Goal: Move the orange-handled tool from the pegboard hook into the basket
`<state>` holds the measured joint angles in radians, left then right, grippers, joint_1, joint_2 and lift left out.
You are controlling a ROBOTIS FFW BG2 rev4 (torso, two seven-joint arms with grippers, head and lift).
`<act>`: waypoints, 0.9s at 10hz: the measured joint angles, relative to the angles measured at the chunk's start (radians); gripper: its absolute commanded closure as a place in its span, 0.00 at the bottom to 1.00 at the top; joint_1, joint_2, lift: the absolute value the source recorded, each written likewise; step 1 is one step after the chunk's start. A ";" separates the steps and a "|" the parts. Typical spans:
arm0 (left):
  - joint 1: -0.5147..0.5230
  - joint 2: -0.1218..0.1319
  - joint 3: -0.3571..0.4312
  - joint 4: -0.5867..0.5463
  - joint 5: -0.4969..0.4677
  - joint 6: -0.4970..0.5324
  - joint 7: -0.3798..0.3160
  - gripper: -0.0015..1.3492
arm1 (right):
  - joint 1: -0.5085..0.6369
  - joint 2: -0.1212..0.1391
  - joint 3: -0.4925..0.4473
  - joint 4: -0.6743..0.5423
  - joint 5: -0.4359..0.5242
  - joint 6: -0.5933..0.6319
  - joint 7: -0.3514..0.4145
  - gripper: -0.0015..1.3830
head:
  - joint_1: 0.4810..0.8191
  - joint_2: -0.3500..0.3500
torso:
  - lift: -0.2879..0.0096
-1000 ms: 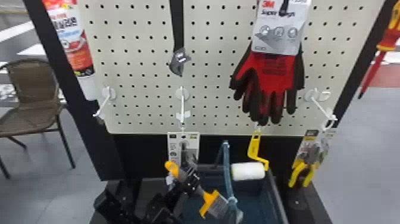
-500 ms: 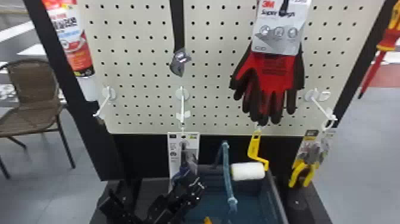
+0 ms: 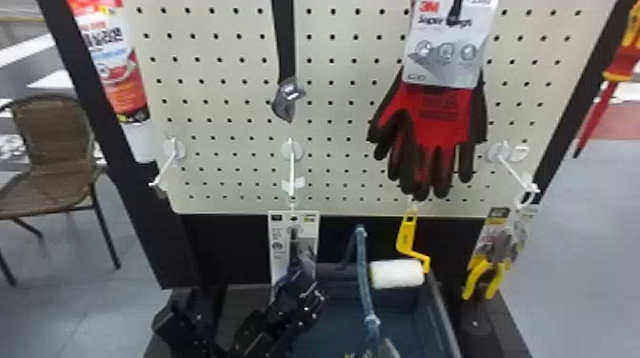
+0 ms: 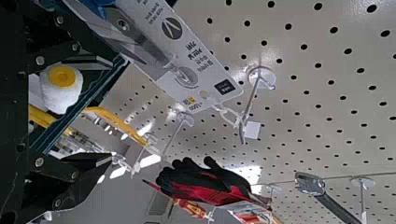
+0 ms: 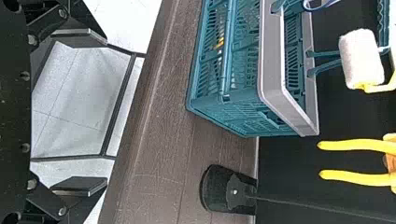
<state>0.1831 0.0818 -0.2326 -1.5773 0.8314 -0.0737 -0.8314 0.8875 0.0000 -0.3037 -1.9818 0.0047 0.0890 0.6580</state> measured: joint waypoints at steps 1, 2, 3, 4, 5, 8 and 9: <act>0.000 0.000 0.000 -0.001 0.000 0.001 0.000 0.41 | 0.000 0.000 0.000 0.000 0.000 0.000 0.000 0.17 | 0.20 0.50 | 0.63; 0.000 0.000 -0.001 -0.002 0.000 0.001 0.000 0.41 | -0.001 0.000 0.000 0.000 0.000 0.000 0.000 0.17 | 0.20 0.50 | 0.63; -0.002 0.000 0.000 -0.002 0.000 0.002 0.000 0.41 | -0.002 0.000 0.000 0.000 0.000 0.000 0.000 0.17 | 0.20 0.50 | 0.63; -0.002 0.001 0.000 -0.004 0.000 0.002 0.000 0.41 | -0.002 0.000 0.000 0.000 0.000 0.000 0.000 0.17 | 0.20 0.50 | 0.63; -0.002 0.002 0.001 -0.006 0.000 0.003 0.000 0.41 | -0.002 0.000 0.000 0.000 0.000 0.000 0.000 0.17 | 0.20 0.50 | 0.63; 0.000 0.003 0.000 -0.007 0.000 0.006 -0.002 0.41 | -0.002 0.000 0.000 0.000 0.000 0.000 0.000 0.17 | 0.20 0.50 | 0.63; 0.000 0.004 0.000 -0.009 0.000 0.006 -0.002 0.41 | -0.002 0.000 0.000 0.000 0.000 0.000 0.000 0.17 | 0.20 0.50 | 0.63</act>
<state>0.1830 0.0855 -0.2326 -1.5861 0.8313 -0.0676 -0.8329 0.8855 0.0000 -0.3037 -1.9820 0.0046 0.0889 0.6580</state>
